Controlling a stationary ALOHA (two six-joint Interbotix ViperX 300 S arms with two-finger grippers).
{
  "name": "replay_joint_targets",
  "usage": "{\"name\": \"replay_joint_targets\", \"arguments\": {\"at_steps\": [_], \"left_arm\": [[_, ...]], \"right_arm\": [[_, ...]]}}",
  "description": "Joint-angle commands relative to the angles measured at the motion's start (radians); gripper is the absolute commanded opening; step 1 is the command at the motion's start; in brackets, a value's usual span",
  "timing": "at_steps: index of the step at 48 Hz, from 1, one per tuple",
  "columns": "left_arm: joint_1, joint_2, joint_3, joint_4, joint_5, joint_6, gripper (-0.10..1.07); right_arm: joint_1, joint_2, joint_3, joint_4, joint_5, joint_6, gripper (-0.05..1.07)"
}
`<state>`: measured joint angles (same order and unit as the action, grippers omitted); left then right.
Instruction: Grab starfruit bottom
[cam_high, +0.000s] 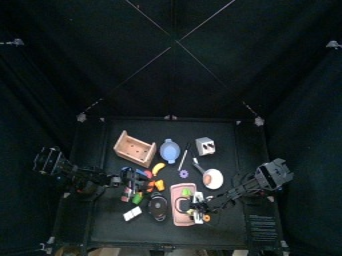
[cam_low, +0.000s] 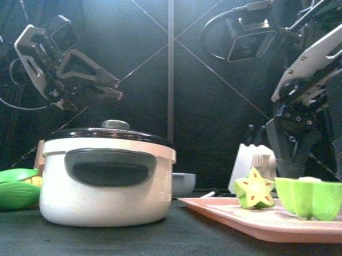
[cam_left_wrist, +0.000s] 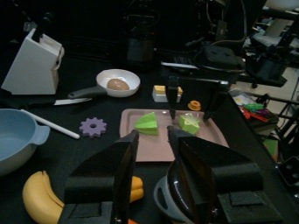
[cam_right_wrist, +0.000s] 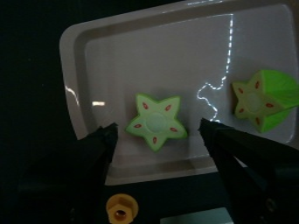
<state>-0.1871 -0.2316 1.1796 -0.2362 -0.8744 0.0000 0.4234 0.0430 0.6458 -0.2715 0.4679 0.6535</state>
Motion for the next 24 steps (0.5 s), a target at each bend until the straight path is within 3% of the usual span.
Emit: {"name": "replay_joint_targets", "arguments": {"at_steps": [1, 24], "left_arm": [[-0.003, -0.008, -0.008, -0.002, -0.011, 0.000, 0.75], [-0.003, -0.005, -0.008, -0.005, -0.011, 0.003, 0.75]], "right_arm": [[-0.005, -0.015, -0.020, 0.000, -0.002, -0.002, 1.03], [-0.011, 0.025, -0.031, -0.006, -0.014, -0.003, 0.99]]}}
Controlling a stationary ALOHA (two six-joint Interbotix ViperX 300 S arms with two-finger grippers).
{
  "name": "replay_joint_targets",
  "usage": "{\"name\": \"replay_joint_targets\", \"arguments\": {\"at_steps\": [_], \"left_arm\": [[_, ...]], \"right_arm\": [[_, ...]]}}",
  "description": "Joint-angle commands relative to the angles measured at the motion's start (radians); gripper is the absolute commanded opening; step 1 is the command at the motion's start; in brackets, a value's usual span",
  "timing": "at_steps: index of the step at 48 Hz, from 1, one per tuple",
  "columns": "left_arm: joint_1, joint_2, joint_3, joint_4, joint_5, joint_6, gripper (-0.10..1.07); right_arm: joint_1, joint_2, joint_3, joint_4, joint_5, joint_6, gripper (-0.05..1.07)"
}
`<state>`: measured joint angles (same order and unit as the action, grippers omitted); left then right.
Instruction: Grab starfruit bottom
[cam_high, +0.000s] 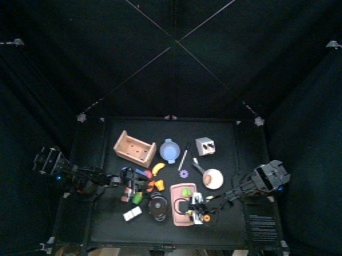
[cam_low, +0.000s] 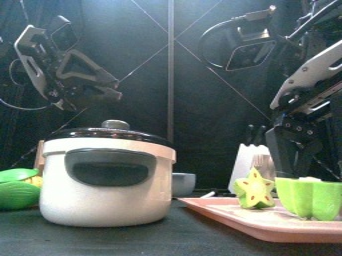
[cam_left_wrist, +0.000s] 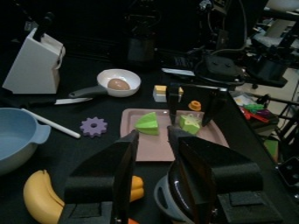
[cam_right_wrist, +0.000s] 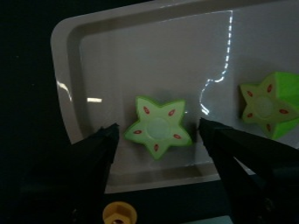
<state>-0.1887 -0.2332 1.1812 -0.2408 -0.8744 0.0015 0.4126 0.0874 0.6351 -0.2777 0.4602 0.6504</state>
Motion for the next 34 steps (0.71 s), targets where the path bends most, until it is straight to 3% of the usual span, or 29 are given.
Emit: {"name": "replay_joint_targets", "arguments": {"at_steps": [1, 19, 34], "left_arm": [[-0.002, -0.003, -0.009, 0.000, -0.012, 0.002, 0.75], [-0.002, -0.008, -0.005, -0.003, -0.031, 0.002, 0.75], [-0.002, -0.006, -0.005, -0.002, -0.031, 0.002, 0.75]], "right_arm": [[-0.002, -0.020, -0.021, -0.002, -0.006, 0.000, 0.98], [-0.002, -0.021, -0.026, 0.002, -0.005, 0.000, 0.76], [-0.003, -0.069, -0.041, -0.025, 0.014, -0.002, 0.75]]}}
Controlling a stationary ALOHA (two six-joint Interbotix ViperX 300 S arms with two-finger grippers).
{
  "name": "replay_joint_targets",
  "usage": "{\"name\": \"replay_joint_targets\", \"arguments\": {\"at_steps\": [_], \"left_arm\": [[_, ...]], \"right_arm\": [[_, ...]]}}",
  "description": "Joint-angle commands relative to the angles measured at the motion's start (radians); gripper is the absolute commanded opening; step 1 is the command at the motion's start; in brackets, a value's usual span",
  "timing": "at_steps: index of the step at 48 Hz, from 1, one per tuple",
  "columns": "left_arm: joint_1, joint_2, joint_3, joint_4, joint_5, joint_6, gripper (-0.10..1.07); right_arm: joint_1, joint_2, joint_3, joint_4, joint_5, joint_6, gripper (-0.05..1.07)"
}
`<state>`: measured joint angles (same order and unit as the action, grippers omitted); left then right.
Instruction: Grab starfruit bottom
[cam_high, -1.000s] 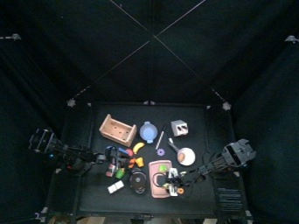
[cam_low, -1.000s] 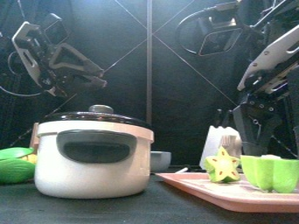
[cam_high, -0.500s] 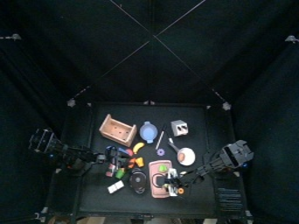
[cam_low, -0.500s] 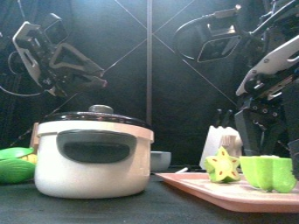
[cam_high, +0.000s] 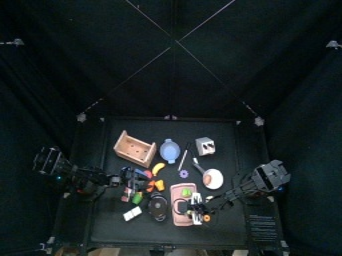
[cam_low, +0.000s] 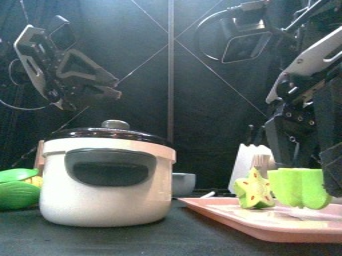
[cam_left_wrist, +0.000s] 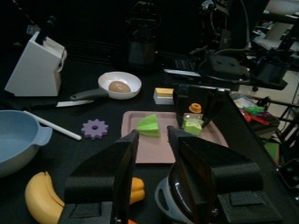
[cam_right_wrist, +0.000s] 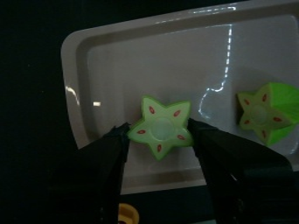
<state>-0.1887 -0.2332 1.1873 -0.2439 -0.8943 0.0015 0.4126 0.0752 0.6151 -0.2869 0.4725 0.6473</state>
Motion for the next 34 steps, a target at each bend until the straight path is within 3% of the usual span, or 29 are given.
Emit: {"name": "replay_joint_targets", "arguments": {"at_steps": [1, 34], "left_arm": [[-0.002, -0.006, -0.009, 0.002, -0.011, 0.002, 0.75], [-0.002, 0.008, -0.008, -0.008, -0.011, -0.003, 0.75]], "right_arm": [[-0.002, -0.060, -0.021, -0.018, 0.003, 0.002, 0.75], [-0.023, -0.066, -0.025, -0.058, 0.006, -0.005, 0.75]]}}
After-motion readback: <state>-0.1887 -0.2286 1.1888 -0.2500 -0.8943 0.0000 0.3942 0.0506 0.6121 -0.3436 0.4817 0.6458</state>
